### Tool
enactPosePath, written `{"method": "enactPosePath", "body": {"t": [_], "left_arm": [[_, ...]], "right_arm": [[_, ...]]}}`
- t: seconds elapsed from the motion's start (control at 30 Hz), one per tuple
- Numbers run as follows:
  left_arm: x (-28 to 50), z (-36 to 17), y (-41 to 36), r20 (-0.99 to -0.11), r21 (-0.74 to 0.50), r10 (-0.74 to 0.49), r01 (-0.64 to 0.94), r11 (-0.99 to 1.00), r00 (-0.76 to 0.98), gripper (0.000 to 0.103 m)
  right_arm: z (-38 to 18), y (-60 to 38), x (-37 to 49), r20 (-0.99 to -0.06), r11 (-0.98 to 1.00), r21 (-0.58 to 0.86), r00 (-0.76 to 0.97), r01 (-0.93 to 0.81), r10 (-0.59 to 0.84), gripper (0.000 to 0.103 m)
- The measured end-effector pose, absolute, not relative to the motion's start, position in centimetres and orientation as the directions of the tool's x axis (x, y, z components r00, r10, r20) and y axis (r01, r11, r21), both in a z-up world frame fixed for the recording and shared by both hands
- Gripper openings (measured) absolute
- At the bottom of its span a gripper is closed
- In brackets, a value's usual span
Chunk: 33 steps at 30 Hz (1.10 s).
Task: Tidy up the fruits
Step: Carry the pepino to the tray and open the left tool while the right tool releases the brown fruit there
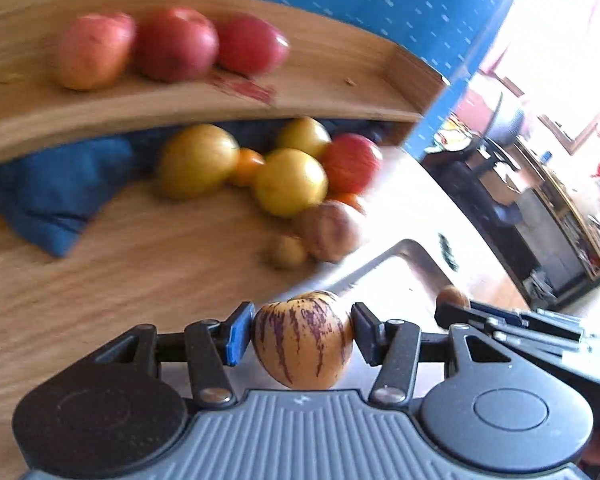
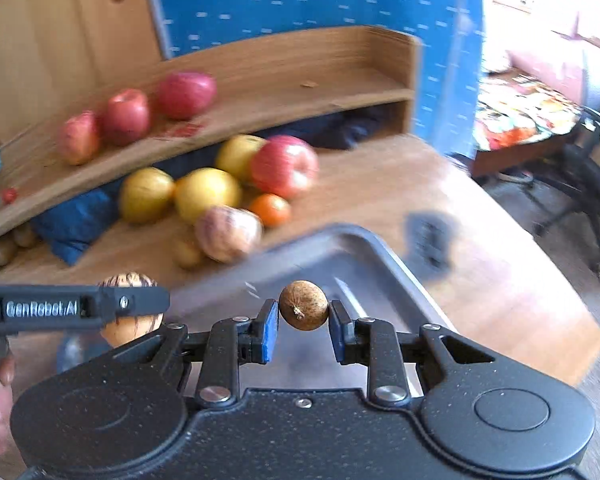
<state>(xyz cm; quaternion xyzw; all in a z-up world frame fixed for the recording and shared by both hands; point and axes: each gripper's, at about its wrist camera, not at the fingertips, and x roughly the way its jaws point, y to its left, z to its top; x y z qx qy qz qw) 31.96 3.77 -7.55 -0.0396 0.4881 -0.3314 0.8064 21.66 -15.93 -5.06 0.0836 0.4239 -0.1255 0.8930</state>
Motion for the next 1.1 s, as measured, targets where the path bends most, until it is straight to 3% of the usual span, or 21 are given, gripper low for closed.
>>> {"method": "enactPosePath", "body": {"t": [0.33, 0.83, 0.9, 1.1], "left_arm": [[29.9, -8.4, -3.9, -0.771, -0.398, -0.607, 0.597, 0.697, 0.195, 0.057], [27.4, -8.9, -7.4, -0.806, -0.320, -0.560, 0.652, 0.687, 0.194, 0.057], [27.4, -8.8, -7.1, -0.809, -0.327, -0.556, 0.641, 0.695, 0.190, 0.058], [26.6, -8.2, -5.7, -0.810, -0.328, -0.549, 0.618, 0.715, 0.205, 0.075]], "right_arm": [[-6.2, -18.9, 16.5, -0.803, 0.923, -0.013, 0.547, 0.384, -0.239, 0.029], [-7.4, -18.5, 15.8, -0.822, 0.951, -0.088, 0.517, 0.297, -0.237, 0.030], [-7.2, -18.5, 15.7, -0.819, 0.954, -0.083, 0.525, 0.289, -0.231, 0.032], [-6.5, -18.1, 14.7, -0.807, 0.957, -0.061, 0.550, 0.282, -0.213, 0.054]]}}
